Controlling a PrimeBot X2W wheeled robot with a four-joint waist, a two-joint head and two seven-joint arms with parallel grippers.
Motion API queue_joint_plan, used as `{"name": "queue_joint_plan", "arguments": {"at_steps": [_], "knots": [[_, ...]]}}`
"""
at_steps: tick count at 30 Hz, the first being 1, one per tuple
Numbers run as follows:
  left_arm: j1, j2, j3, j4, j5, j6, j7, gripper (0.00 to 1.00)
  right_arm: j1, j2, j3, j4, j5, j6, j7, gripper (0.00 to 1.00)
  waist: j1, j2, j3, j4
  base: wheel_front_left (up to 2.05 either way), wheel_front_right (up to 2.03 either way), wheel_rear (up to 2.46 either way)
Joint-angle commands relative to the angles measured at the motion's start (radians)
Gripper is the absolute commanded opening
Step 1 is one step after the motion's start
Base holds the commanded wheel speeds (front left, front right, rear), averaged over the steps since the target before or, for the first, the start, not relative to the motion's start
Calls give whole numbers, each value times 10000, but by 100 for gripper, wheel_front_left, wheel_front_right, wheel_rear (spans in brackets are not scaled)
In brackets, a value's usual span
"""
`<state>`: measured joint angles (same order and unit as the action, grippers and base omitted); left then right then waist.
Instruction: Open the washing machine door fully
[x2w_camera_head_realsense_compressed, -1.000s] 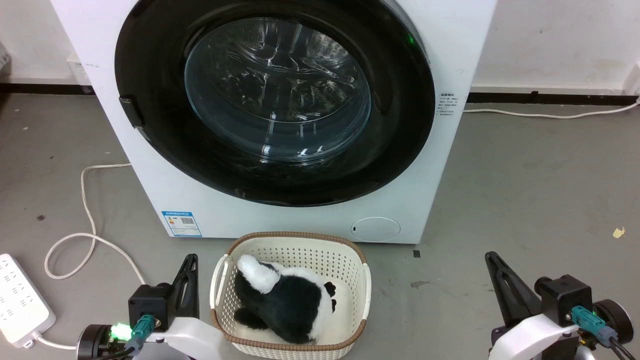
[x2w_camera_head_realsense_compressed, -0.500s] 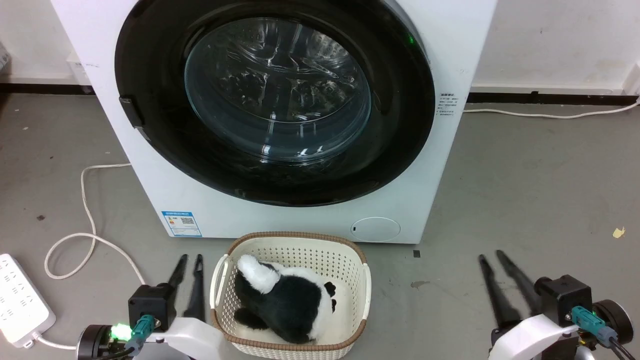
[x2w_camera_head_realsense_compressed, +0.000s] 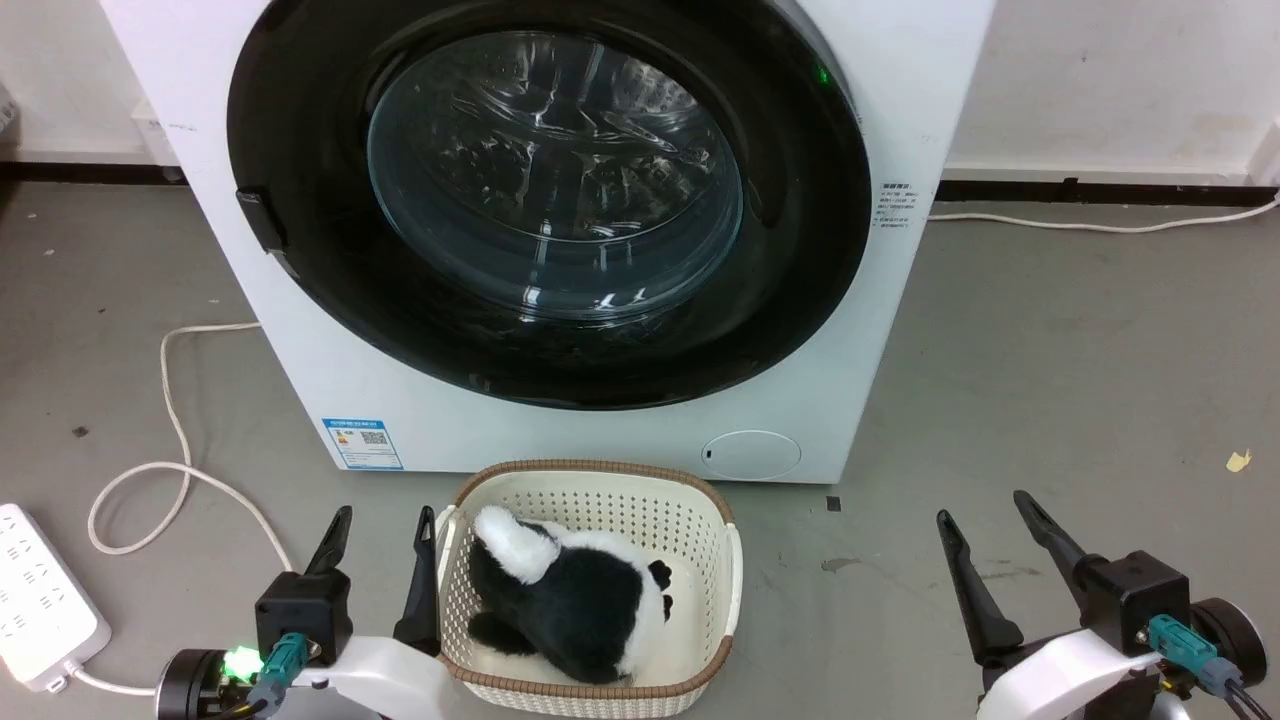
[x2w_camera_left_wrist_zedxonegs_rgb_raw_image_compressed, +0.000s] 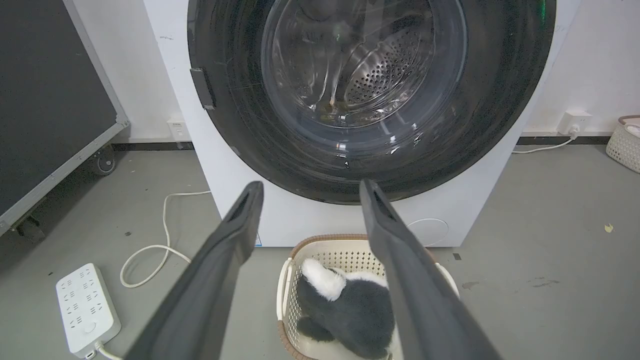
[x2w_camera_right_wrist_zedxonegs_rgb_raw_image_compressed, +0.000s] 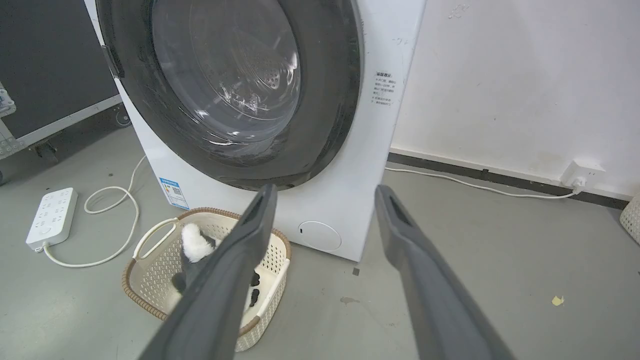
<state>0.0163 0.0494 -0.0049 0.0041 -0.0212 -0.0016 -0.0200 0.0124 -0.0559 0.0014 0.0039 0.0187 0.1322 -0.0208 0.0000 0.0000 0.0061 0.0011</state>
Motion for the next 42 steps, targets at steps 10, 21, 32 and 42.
{"name": "queue_joint_plan", "arguments": {"at_steps": [10,21,32,42], "knots": [[-127,2,-86,-93,-219,84,-325,100,-389,-227,90,-95,214,-3,-318,100,0,0,421,150,0,0,0],[-420,2,-213,-298,-406,177,-555,100,-1398,-611,46,-44,655,-4,-372,100,0,0,1102,395,0,0,0],[-746,3,-299,-404,-596,241,-784,100,-2869,-764,-285,270,1685,-6,-44,0,0,0,1757,630,0,0,0],[-987,4,-419,-510,-794,326,-993,100,-4768,-303,-1404,1214,3481,-7,1235,0,0,0,2324,944,0,0,0]]}}
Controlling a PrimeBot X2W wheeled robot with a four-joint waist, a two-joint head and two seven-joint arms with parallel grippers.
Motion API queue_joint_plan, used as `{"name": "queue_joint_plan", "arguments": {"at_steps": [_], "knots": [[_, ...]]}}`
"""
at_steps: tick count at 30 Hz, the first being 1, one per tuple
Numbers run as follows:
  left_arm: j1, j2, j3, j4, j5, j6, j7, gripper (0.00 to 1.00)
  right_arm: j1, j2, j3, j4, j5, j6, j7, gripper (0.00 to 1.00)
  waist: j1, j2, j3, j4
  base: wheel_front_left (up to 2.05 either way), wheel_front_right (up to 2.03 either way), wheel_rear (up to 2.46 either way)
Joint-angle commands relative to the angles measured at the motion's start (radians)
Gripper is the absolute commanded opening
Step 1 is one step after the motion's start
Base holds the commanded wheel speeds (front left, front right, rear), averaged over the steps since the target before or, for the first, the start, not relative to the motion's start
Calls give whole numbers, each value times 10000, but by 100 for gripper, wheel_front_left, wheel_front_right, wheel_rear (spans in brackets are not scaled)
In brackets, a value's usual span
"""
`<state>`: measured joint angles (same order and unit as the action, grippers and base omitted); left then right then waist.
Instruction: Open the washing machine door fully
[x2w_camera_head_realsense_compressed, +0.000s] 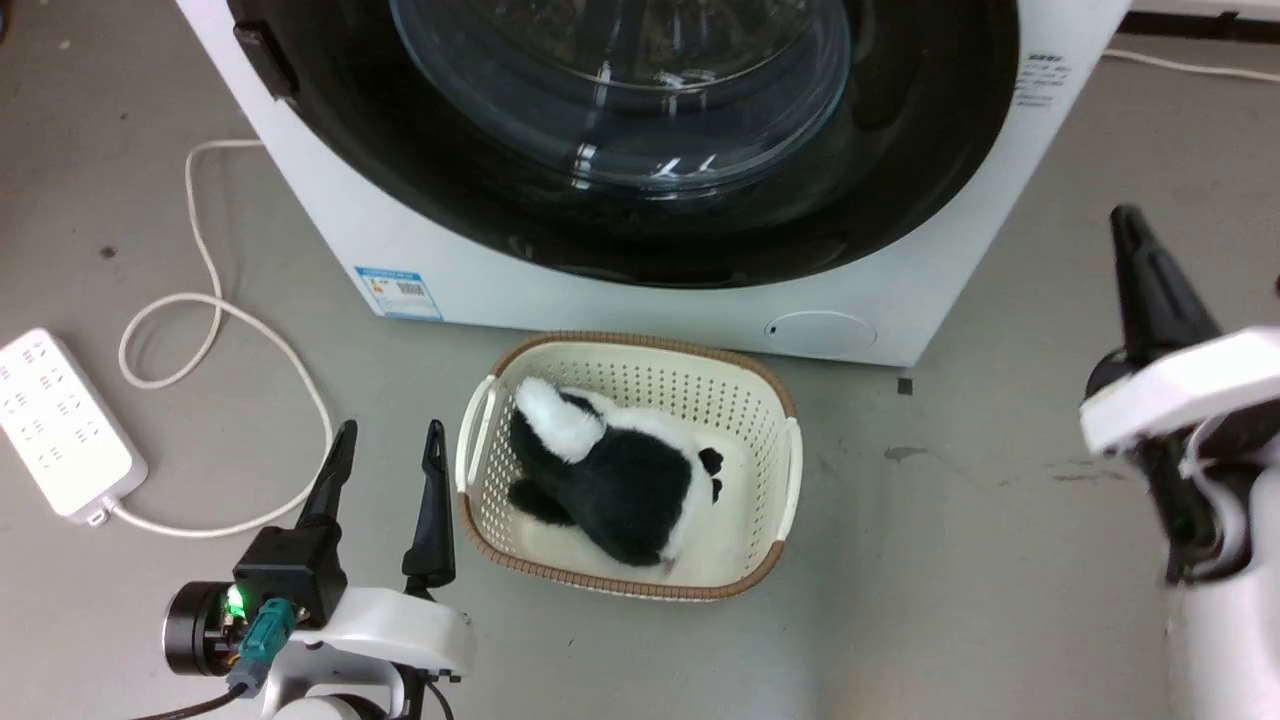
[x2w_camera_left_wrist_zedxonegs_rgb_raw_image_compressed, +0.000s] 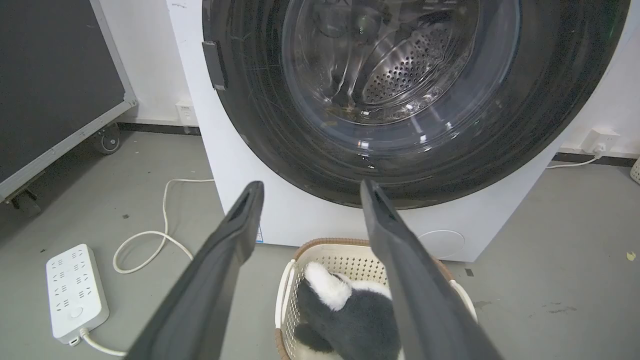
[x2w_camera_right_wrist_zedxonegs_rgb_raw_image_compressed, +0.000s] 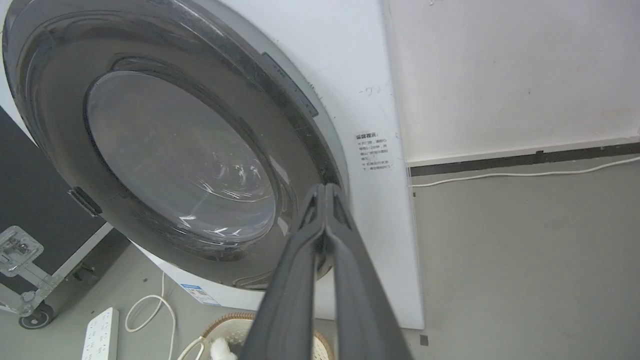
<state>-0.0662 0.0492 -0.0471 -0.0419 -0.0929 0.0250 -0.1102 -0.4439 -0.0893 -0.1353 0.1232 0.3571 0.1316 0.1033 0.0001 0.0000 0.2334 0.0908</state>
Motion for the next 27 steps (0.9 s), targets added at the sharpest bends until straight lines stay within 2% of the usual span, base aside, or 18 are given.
{"name": "queue_joint_plan", "arguments": {"at_steps": [1,13,20,21,27], "knots": [[-180,6,-11,-59,-94,70,-113,100,-398,47,-164,164,259,-1,120,0,-1,0,104,76,0,0,0],[-423,7,-112,-137,-200,213,-364,100,-2610,78,-1389,1792,2043,-3,1710,0,-1,0,726,370,0,0,0],[-535,7,-190,-225,-292,252,-510,100,-3912,-25,-1993,2856,2549,-4,2591,0,-1,0,1079,559,0,0,0],[-564,7,-232,-252,-325,280,-573,100,-4569,-57,-2342,3354,2769,-4,2992,0,-1,0,1237,643,0,0,0],[-712,8,-301,-306,-417,309,-698,100,-5719,-251,-2841,4227,2860,-5,3663,0,-1,0,1594,841,0,0,0]]}}
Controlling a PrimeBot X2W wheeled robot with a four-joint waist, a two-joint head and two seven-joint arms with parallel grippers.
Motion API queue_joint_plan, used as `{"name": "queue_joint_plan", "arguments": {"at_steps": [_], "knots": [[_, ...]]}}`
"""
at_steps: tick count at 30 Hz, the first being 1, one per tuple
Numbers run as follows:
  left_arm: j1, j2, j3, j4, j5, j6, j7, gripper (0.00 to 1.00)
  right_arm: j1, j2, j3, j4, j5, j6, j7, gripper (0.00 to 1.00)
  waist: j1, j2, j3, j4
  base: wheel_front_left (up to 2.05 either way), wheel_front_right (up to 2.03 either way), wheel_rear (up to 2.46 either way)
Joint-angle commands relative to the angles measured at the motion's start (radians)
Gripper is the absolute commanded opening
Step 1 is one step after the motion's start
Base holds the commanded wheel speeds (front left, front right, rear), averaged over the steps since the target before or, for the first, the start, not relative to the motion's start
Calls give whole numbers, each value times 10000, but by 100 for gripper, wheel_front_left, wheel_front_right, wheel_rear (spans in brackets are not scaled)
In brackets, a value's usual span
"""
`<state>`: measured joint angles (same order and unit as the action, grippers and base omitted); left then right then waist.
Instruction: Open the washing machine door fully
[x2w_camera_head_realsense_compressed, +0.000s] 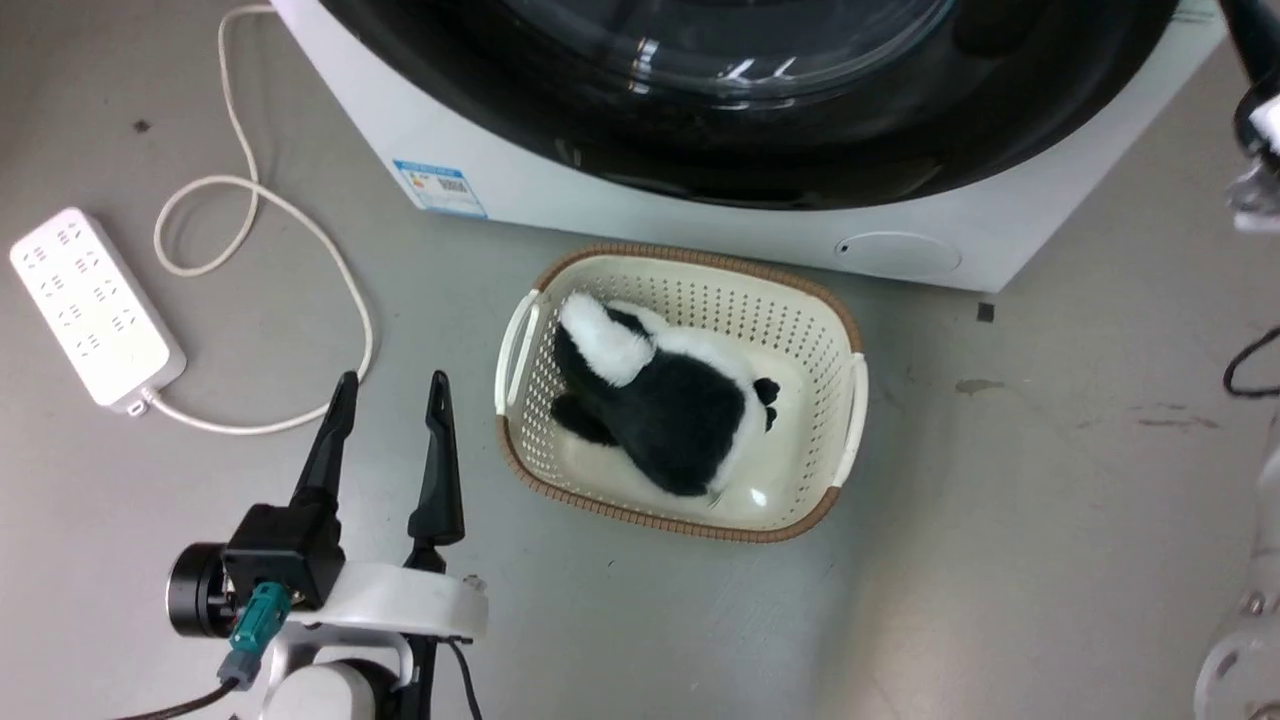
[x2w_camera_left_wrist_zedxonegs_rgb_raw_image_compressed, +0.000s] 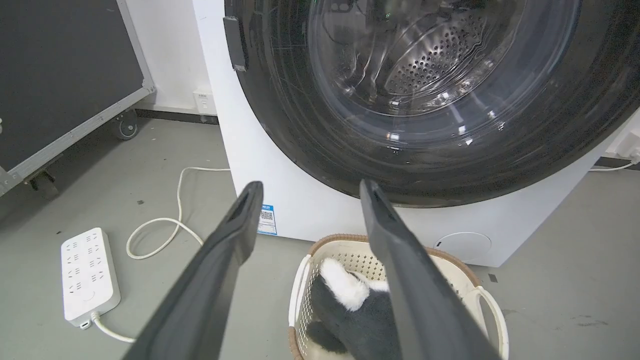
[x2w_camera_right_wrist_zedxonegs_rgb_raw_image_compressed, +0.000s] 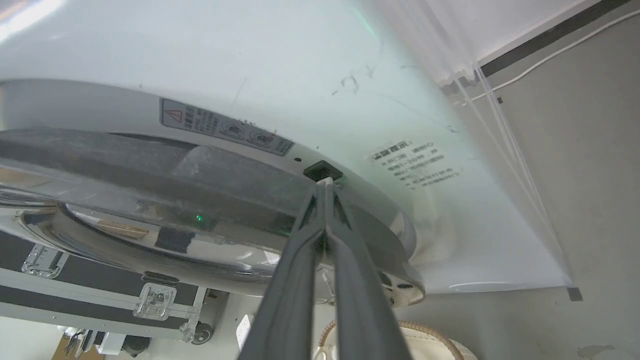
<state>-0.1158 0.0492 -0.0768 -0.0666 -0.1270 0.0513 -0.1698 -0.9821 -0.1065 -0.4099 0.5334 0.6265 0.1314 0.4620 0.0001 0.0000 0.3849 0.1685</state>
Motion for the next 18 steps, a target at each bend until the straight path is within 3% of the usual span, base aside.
{"name": "queue_joint_plan", "arguments": {"at_steps": [1,10,18], "knots": [[-248,8,-12,-61,-95,53,-123,100,-525,-111,-190,263,189,-3,185,0,-1,0,137,99,0,0,0],[-475,8,-173,-84,-272,164,-311,100,-1919,-274,-998,1412,469,-4,1505,0,-1,0,546,403,0,0,0],[-559,9,-294,-29,-401,262,-479,100,-2120,-203,-1582,1706,699,-5,2721,0,-1,0,518,544,0,0,0]]}}
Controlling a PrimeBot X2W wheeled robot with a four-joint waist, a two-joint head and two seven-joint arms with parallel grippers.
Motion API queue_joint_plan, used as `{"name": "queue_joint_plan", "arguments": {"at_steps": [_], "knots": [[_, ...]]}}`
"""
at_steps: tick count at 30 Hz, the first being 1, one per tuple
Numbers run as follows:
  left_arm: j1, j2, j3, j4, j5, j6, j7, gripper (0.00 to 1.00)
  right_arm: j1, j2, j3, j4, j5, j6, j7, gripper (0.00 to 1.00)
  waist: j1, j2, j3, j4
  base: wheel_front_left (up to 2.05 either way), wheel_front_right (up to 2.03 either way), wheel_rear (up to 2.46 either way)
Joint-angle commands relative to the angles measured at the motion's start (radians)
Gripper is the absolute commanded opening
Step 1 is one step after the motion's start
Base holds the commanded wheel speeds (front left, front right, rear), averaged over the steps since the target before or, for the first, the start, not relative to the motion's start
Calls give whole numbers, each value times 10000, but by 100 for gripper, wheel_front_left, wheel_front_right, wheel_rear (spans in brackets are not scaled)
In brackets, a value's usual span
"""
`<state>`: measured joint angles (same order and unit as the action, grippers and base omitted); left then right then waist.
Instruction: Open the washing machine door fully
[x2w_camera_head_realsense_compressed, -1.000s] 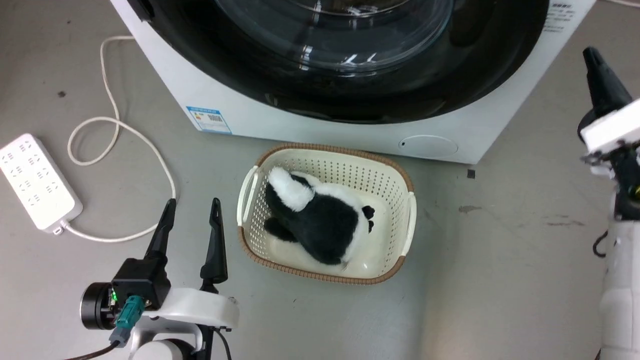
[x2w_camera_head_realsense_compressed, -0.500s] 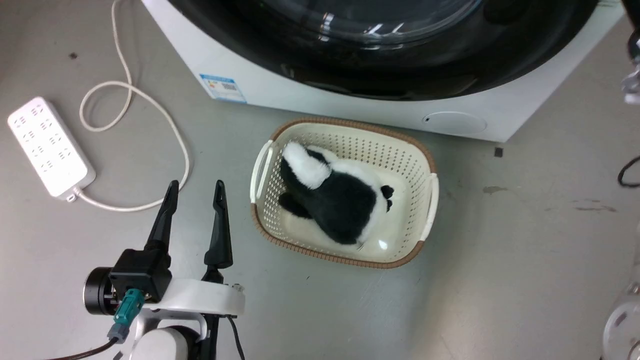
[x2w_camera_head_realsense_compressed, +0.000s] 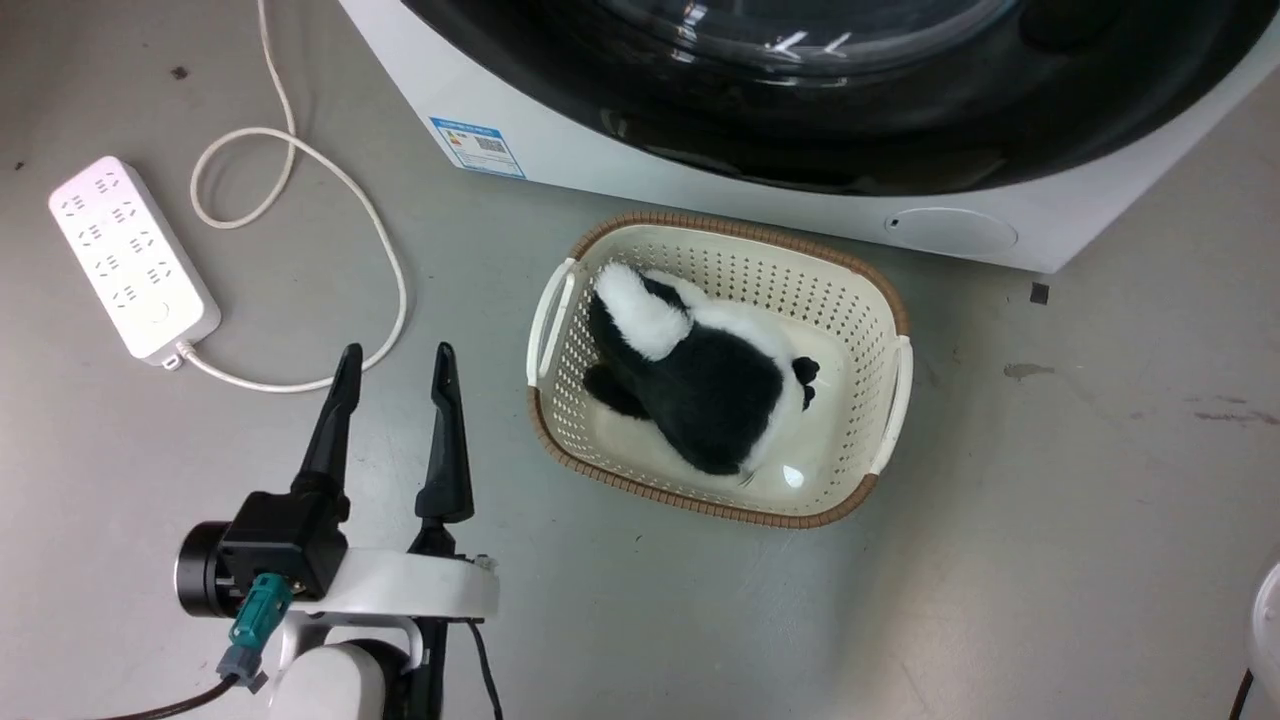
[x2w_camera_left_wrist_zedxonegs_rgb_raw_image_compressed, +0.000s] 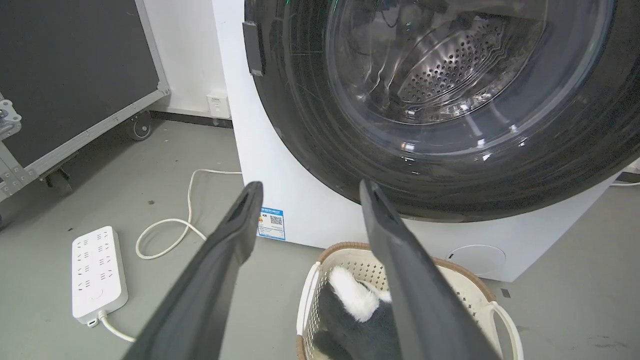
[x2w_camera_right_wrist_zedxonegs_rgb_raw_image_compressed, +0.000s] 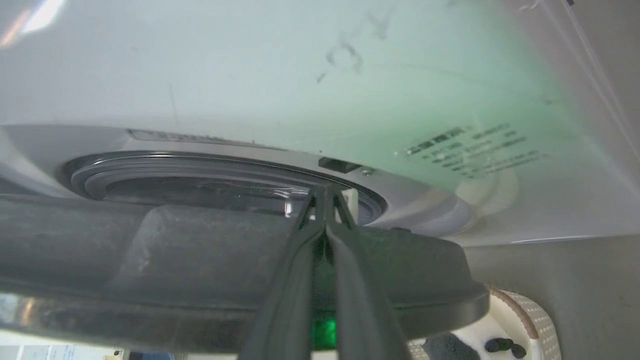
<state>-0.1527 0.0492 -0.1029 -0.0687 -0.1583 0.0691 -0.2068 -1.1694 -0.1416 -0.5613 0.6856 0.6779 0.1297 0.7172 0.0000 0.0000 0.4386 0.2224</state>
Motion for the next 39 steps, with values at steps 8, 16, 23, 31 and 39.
{"name": "queue_joint_plan", "arguments": {"at_steps": [8,16,23,31,39], "knots": [[-129,9,-79,164,-147,82,-275,100,390,585,-594,-74,562,11,1378,0,0,0,-431,-29,0,0,0],[168,10,-146,428,-106,-99,-442,100,1721,900,-728,-515,1652,10,2845,0,0,0,-1235,-78,0,0,0],[662,10,-329,781,-139,-158,-550,100,2838,910,581,-225,3767,10,3431,0,0,0,-1887,-162,0,0,0],[1307,10,-419,1010,-103,-240,-550,100,5119,912,3625,-924,6064,10,3113,0,0,0,-2539,-320,0,0,0],[1781,10,-639,1130,106,-441,-550,100,6855,913,6436,-2140,7753,10,2370,0,0,0,-2830,-334,0,0,0]]}}
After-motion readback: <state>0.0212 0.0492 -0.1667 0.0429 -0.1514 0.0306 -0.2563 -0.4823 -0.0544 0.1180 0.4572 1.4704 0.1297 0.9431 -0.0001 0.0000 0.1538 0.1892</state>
